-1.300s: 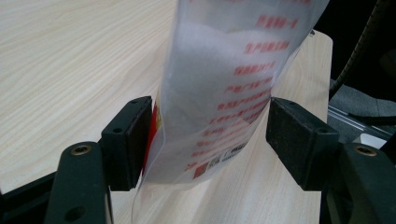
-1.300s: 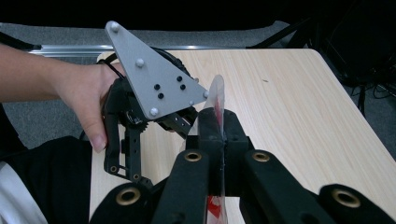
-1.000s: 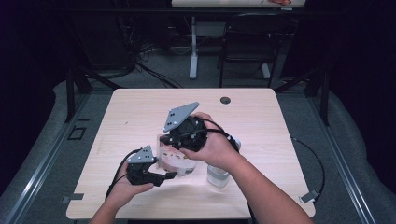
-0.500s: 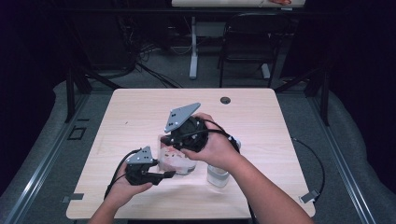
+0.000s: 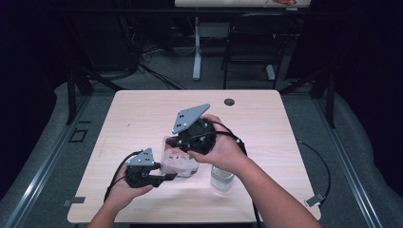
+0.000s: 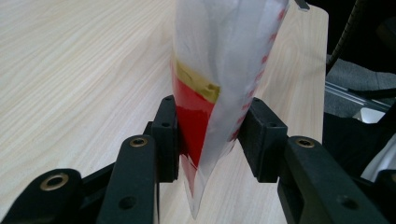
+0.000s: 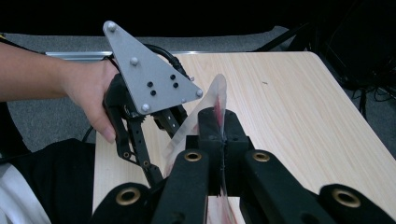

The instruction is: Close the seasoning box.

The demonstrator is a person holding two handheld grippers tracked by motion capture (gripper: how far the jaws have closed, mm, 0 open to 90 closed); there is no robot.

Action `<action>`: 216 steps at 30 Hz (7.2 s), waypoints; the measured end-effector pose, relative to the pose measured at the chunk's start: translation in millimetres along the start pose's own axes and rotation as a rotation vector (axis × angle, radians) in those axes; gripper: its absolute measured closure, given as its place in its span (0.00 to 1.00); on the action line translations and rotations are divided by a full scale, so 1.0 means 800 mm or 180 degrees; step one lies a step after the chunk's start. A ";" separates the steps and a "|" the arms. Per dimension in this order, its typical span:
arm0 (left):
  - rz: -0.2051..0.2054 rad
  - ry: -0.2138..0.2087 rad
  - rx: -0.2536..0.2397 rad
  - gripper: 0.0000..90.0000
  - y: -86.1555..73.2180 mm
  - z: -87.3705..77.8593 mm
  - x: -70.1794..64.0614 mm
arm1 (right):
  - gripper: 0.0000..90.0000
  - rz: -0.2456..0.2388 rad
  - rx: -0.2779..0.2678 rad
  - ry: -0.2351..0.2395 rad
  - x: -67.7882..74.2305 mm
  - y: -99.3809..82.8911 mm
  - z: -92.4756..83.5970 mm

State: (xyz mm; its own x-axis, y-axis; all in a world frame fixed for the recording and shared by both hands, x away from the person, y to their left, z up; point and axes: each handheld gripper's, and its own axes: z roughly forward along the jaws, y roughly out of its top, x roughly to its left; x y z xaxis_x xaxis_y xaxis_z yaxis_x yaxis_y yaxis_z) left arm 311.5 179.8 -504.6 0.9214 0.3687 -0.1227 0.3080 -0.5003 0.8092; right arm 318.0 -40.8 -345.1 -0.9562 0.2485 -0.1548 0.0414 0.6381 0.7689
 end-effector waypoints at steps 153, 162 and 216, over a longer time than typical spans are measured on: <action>-0.0041 -0.0077 0.0620 0.77 0.038 -0.064 0.018 | 0.99 0.1044 -0.0597 -0.0131 -0.009 -0.155 -0.013; -0.0001 -0.0048 0.0703 0.77 0.051 -0.067 0.016 | 0.99 0.1067 -0.0660 -0.0169 -0.008 -0.161 -0.018; 0.0293 0.0023 0.1098 0.79 0.116 -0.077 0.005 | 0.96 0.1129 -0.0756 -0.0203 -0.007 -0.182 -0.037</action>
State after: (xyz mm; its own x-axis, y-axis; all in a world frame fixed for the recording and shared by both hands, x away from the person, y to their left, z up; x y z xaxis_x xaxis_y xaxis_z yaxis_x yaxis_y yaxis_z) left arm 329.0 182.9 -394.5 0.9477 0.3147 -0.0532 0.2867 -0.7663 0.5750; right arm 308.8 -156.4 -437.8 -0.8746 0.4717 0.1126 0.2894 0.3214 0.9016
